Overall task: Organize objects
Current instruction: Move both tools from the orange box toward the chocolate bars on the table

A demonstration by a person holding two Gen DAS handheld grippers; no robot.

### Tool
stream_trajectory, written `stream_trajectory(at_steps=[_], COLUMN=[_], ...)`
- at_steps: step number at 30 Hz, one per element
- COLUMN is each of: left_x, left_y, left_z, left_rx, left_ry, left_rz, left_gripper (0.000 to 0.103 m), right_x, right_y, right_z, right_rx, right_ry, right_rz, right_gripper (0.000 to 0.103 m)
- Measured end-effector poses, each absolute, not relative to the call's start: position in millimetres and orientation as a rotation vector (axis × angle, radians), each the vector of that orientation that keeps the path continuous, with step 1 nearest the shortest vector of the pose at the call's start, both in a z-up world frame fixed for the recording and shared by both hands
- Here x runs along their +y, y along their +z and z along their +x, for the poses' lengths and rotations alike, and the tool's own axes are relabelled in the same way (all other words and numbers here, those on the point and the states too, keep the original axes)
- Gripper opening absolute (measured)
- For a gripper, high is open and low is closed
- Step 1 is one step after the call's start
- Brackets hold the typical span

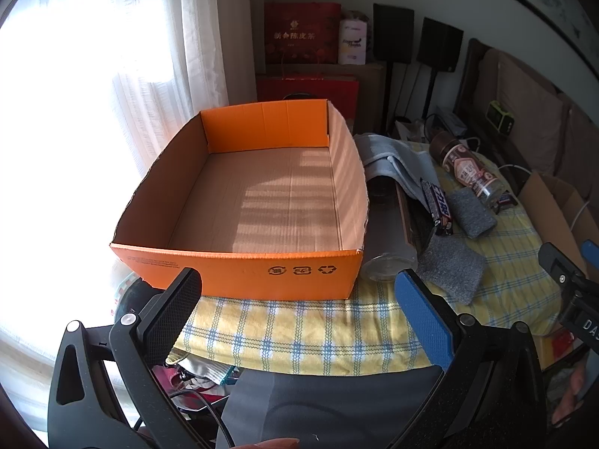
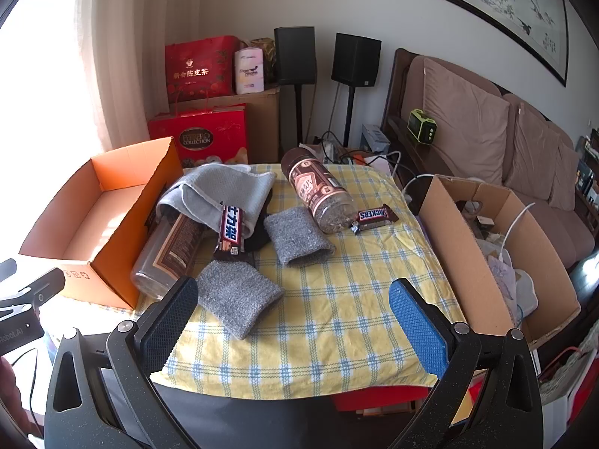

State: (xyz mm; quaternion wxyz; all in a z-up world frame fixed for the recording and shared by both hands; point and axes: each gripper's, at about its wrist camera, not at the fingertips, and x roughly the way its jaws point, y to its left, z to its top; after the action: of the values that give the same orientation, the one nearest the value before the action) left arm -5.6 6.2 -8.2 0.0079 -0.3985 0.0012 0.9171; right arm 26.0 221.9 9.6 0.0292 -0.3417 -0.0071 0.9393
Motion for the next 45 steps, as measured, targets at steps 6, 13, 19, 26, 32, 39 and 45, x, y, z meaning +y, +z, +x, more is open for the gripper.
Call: stream_trajectory(at_steps=[6, 13, 19, 26, 32, 39, 45], left_x=[5.5, 3.2, 2.7, 2.9, 7.9, 28.1, 58.3], left_y=[-7.6, -7.6, -6.0, -2.9, -5.8, -10.7, -8.7], left_z=[-6.0, -4.1, -3.3, -1.0, -4.6, -20.0, -39.4], left_rx=[-0.014, -0.02, -0.023, -0.055, -0.066, -0.047, -0.006], left_ry=[2.855, 2.86, 2.861, 2.84, 2.793, 2.727, 2.656], left_rz=[-1.233, -1.222, -1.207, -1.141, -1.139, -1.144, -1.13], left_gripper=[0.103, 0.103, 0.103, 0.103, 0.103, 0.101, 0.097], right_x=[223.6, 224.9, 227.7, 236.2, 258.6, 301.9, 324.8], right_y=[10.4, 11.6, 12.0, 11.2, 10.9, 5.8, 7.6], right_z=[25.8, 26.5, 27.4, 27.1, 26.2, 23.3, 18.9], right_rx=[-0.015, -0.017, -0.015, -0.042, -0.028, 0.062, 0.105], right_ry=[2.897, 2.896, 2.892, 2.875, 2.847, 2.802, 2.787], right_rz=[-1.052, -1.049, -1.044, -1.028, -1.002, -0.998, -0.991], right_gripper=[0.103, 0.103, 0.103, 0.103, 0.103, 0.103, 0.103])
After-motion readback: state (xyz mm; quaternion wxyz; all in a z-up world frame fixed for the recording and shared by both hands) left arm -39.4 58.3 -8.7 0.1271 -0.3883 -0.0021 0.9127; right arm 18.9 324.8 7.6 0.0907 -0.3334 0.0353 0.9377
